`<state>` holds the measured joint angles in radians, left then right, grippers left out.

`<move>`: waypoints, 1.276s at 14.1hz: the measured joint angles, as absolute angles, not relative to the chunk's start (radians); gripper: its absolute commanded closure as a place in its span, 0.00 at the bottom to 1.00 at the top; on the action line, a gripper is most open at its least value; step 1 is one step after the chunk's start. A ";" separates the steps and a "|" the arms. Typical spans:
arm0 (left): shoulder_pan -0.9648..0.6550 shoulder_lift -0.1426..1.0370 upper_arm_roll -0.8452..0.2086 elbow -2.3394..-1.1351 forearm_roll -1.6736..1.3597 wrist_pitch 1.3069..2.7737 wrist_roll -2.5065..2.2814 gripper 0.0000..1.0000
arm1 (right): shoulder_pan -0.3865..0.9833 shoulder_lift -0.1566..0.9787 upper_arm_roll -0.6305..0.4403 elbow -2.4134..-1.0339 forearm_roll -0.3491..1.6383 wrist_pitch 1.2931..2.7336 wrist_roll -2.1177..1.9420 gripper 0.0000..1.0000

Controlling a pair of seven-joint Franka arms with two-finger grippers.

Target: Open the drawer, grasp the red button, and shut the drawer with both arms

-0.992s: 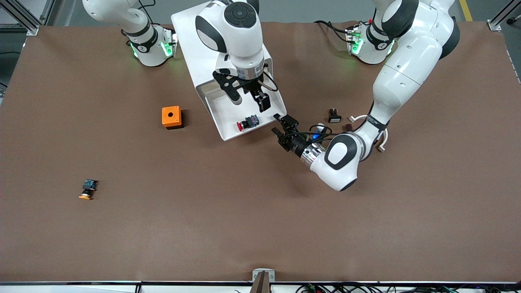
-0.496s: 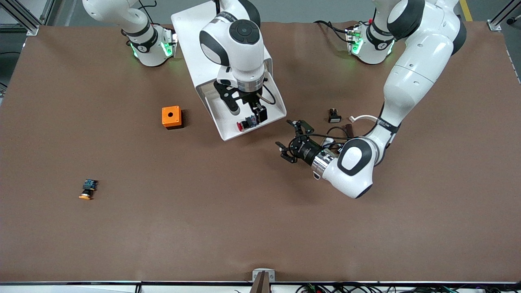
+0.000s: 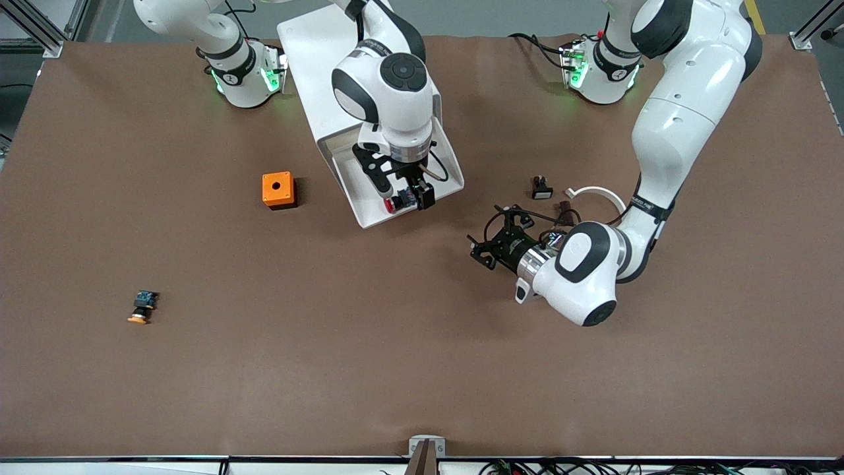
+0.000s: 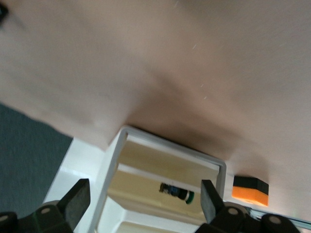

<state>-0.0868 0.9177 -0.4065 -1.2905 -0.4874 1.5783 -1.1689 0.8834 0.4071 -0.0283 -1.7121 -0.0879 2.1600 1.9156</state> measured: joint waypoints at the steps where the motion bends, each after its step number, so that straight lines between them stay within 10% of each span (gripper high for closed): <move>1: -0.087 0.914 -0.407 -1.275 -0.453 1.585 -1.144 0.00 | 0.883 0.411 -0.029 -1.712 -0.098 2.160 1.916 0.05; 9: -0.131 0.781 -0.416 -1.246 -0.121 1.773 -1.080 0.00 | 0.885 0.418 -0.028 -1.712 -0.143 2.159 1.916 0.94; 18: -0.212 0.754 -0.416 -1.253 0.101 1.868 -1.107 0.00 | 0.868 0.410 -0.033 -1.666 -0.158 2.115 1.872 1.00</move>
